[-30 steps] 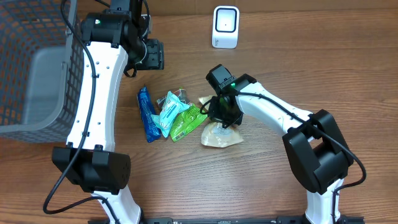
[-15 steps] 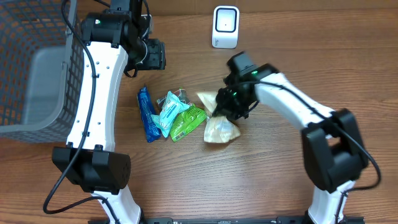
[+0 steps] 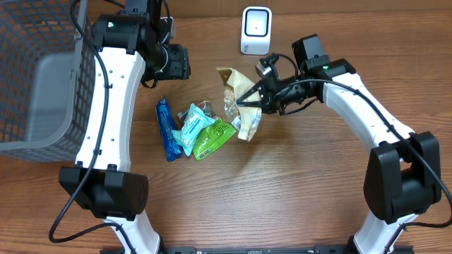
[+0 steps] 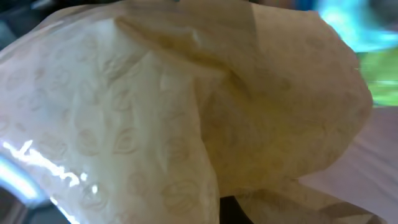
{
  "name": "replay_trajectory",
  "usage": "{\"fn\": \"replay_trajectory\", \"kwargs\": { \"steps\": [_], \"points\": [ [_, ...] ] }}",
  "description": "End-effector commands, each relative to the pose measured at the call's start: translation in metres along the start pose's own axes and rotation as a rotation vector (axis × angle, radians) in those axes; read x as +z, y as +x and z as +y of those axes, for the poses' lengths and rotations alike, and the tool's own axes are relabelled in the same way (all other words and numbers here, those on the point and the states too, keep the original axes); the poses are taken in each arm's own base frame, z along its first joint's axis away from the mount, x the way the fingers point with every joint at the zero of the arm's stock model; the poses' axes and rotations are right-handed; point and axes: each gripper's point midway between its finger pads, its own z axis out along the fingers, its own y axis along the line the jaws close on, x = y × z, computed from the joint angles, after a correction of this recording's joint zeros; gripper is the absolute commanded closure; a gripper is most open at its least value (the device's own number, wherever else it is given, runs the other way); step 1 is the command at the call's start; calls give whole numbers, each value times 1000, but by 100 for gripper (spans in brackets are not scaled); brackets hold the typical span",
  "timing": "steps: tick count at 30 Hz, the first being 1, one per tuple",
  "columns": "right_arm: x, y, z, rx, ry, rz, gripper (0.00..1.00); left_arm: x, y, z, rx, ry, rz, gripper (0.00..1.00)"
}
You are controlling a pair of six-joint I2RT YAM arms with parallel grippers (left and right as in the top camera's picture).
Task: Scan the item barcode
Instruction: 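Lift the beige bag with the right gripper toward the white scanner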
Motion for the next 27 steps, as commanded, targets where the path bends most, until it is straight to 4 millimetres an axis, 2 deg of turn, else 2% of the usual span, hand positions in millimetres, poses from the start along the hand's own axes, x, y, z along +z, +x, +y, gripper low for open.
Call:
{"fn": "replay_trajectory", "kwargs": {
  "steps": [1, 8, 12, 14, 18, 22, 27],
  "points": [
    [-5, 16, 44, -12, -164, 89, 96, 5, 2, -5, -4, 27, 19, 32],
    [-6, 16, 46, 30, -162, 92, 96, 5, 7, -6, -6, 32, 40, 32],
    [-8, 21, 57, -8, -164, 88, 96, 5, 9, -10, -3, 57, 48, 36],
    [-11, 25, 69, -47, -165, 84, 96, 5, 9, -10, -3, 57, 48, 35],
    [-18, 41, 108, -190, -169, 74, 96, 5, 9, -10, -3, 57, 48, 35],
    [-26, 66, 151, -384, -174, 60, 97, 5, 9, -10, -3, 57, 47, 35],
    [-34, 93, 187, -581, -177, 46, 96, 5, 8, -10, -3, 57, 46, 35]
  ]
}}
